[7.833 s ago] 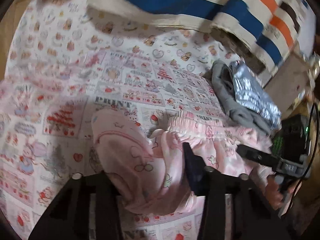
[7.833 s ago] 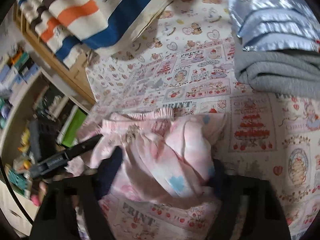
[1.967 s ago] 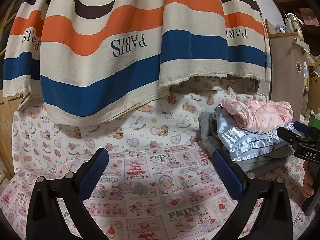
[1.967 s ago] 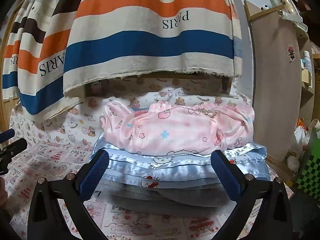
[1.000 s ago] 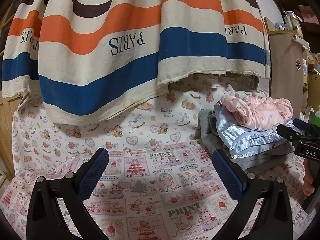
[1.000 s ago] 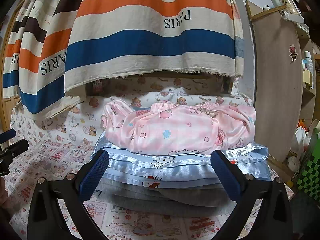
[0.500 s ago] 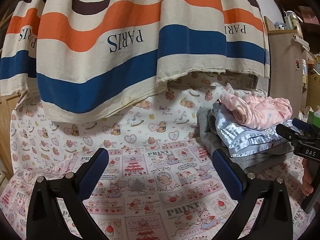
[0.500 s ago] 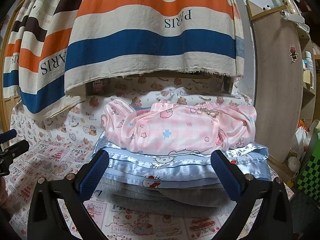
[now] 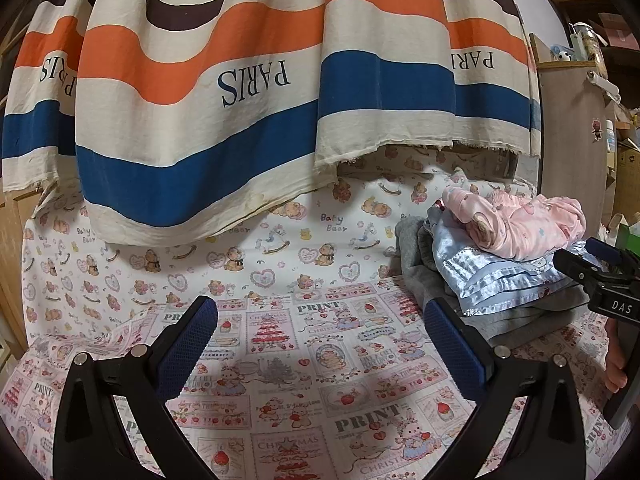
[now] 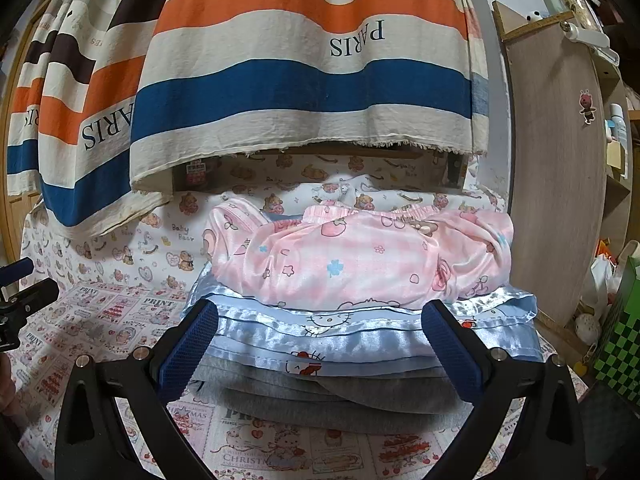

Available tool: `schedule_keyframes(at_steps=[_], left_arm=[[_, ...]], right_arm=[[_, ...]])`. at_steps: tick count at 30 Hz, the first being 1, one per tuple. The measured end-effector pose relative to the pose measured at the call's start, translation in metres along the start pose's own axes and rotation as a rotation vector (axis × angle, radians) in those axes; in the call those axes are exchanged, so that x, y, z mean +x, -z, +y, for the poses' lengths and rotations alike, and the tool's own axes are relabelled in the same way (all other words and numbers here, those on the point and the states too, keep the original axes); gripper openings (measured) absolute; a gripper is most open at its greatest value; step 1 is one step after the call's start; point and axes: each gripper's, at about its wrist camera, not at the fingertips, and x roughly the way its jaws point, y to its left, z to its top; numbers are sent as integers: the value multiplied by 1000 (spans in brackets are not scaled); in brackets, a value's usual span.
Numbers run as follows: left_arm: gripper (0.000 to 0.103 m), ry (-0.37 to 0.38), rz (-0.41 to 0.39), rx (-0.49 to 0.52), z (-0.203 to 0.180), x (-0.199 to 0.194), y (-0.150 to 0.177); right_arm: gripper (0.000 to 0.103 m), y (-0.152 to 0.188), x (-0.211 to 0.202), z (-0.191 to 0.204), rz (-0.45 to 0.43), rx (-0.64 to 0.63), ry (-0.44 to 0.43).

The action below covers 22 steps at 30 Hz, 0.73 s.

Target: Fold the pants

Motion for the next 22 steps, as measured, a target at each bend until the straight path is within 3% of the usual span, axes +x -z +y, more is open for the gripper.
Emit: schedule_keyframes(at_steps=[22], left_arm=[[103, 9, 9, 1, 1, 2, 0]], right_arm=[[102, 0, 1, 0, 1, -2, -2]])
